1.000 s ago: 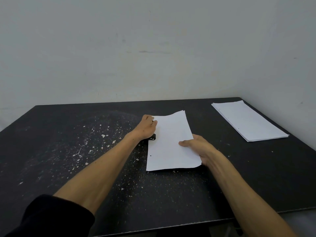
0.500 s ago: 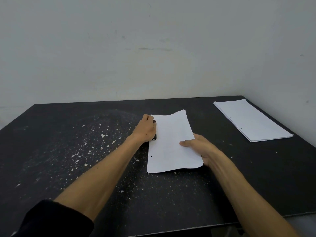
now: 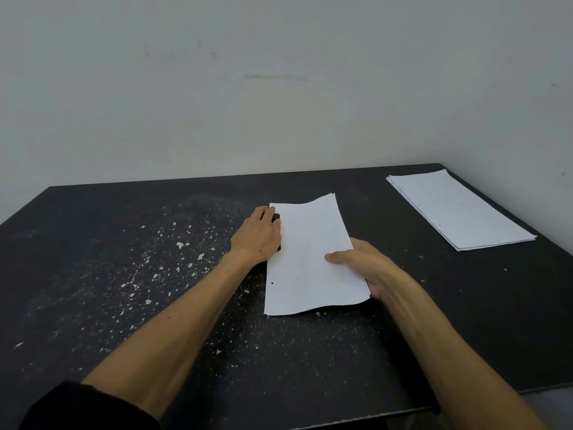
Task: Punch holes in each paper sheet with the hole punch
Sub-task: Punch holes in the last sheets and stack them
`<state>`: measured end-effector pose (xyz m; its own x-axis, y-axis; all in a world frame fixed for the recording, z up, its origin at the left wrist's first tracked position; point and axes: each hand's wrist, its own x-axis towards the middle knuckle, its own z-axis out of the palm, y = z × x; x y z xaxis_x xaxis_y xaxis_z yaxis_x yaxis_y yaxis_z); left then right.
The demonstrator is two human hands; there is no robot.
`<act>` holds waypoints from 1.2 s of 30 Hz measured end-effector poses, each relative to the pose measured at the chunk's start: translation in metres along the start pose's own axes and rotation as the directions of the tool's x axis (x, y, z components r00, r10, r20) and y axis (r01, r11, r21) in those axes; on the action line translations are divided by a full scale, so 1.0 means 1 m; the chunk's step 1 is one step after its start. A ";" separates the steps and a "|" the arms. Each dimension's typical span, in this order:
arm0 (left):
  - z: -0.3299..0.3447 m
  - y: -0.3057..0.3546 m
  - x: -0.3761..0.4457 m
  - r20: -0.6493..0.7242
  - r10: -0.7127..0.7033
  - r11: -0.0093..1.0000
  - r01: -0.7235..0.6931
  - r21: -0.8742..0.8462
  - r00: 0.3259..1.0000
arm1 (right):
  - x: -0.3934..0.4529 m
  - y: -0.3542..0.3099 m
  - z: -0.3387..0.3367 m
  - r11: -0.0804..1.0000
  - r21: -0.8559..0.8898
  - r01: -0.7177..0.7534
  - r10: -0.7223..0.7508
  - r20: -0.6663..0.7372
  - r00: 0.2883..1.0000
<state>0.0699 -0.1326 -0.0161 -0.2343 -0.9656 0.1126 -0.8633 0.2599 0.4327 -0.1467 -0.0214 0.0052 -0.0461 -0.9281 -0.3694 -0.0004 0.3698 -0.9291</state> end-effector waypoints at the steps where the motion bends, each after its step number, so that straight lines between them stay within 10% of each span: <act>1: 0.001 -0.001 0.000 0.001 -0.005 1.000 0.005 -0.004 1.000 | 0.000 0.000 0.000 1.000 0.000 0.001 -0.001 -0.005 1.000; 21: -0.004 0.015 0.000 -0.008 0.023 0.996 -0.022 0.090 1.000 | -0.002 -0.002 0.001 1.000 0.007 -0.005 0.005 -0.011 1.000; 36: -0.020 0.017 -0.004 0.070 0.011 0.978 0.004 -0.211 0.998 | -0.012 -0.001 -0.033 0.998 0.051 0.031 -0.030 -0.018 0.999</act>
<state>0.0646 -0.1245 0.0088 -0.2739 -0.9602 0.0546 -0.7506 0.2490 0.6121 -0.1787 -0.0089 0.0115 -0.0638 -0.9380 -0.3406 0.0494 0.3379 -0.9399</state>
